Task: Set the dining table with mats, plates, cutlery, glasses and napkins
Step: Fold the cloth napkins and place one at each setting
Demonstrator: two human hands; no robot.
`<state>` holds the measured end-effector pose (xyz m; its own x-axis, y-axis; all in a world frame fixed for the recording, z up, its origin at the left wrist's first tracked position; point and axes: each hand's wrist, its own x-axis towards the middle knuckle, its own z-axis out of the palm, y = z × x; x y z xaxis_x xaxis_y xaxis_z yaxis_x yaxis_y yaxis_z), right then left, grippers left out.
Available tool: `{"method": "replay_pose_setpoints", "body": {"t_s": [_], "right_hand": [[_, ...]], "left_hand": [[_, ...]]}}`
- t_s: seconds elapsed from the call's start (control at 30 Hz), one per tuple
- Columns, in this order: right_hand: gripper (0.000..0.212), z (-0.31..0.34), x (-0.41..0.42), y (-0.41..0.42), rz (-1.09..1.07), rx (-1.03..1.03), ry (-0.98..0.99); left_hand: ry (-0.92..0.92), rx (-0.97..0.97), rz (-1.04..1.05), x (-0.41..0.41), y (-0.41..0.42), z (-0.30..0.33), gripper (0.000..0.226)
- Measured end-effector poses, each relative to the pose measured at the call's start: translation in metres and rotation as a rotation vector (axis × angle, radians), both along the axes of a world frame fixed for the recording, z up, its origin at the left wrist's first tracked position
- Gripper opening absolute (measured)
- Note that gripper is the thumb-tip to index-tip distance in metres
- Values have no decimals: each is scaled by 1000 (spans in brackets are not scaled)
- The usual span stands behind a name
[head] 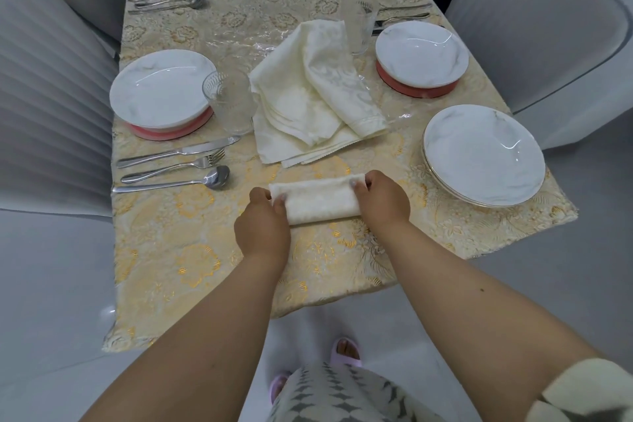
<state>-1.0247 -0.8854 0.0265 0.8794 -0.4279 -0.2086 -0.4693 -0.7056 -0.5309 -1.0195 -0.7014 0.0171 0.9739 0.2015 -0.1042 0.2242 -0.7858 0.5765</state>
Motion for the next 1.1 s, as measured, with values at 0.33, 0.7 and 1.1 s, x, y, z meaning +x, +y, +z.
{"method": "replay_pose_setpoints", "body": {"t_s": [0.33, 0.7, 1.1], "right_hand": [[25, -2, 16, 0, -6, -88, 76], [77, -20, -7, 15, 677, -350, 44], [63, 7, 20, 5, 721, -392, 101]], "left_hand": [[-292, 456, -700, 3, -7, -20, 54], [-84, 442, -738, 3, -4, -23, 76], [159, 427, -562, 46, -19, 20, 48]]}}
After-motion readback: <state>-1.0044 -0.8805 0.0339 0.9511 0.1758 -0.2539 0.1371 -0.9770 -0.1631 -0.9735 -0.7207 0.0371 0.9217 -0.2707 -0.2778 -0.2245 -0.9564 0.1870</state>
